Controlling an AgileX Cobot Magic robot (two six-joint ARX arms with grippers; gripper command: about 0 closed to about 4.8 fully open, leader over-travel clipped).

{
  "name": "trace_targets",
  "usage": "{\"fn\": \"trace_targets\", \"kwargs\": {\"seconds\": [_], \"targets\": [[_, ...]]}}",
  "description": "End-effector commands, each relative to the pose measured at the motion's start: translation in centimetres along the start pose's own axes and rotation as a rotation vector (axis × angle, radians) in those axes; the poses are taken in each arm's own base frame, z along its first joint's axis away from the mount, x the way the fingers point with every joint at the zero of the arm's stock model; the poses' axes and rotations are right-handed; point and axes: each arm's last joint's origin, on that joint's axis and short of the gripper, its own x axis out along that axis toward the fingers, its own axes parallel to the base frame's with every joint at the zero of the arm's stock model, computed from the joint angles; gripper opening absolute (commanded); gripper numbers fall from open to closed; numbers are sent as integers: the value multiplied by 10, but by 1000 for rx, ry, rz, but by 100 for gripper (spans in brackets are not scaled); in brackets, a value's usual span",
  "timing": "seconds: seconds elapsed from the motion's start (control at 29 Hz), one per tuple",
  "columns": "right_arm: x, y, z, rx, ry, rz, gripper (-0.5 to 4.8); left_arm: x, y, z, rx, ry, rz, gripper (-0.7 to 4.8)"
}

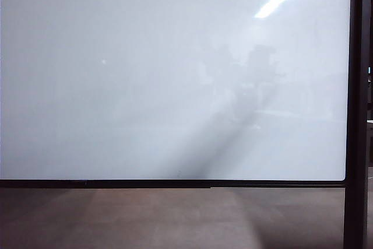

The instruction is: Reach to the right to find the marker pen, pick it up, and write the number 2 on the whiteboard.

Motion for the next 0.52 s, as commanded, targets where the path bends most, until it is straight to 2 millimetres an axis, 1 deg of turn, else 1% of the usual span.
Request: {"fn": "trace_targets", "kwargs": {"seconds": [0.03, 0.14, 0.28, 0.52], "targets": [[-9, 2, 2, -12, -86, 10, 44, 0, 0, 2, 0, -18, -4, 4], [-15, 2, -2, -19, -133, -9, 44, 0, 0, 2, 0, -18, -4, 4], [-20, -1, -13, -19, -164, -54, 44, 0, 0, 2, 0, -18, -4, 4], [-17, -2, -32, -9, -115, -63, 44, 0, 0, 2, 0, -18, -4, 4]]}}
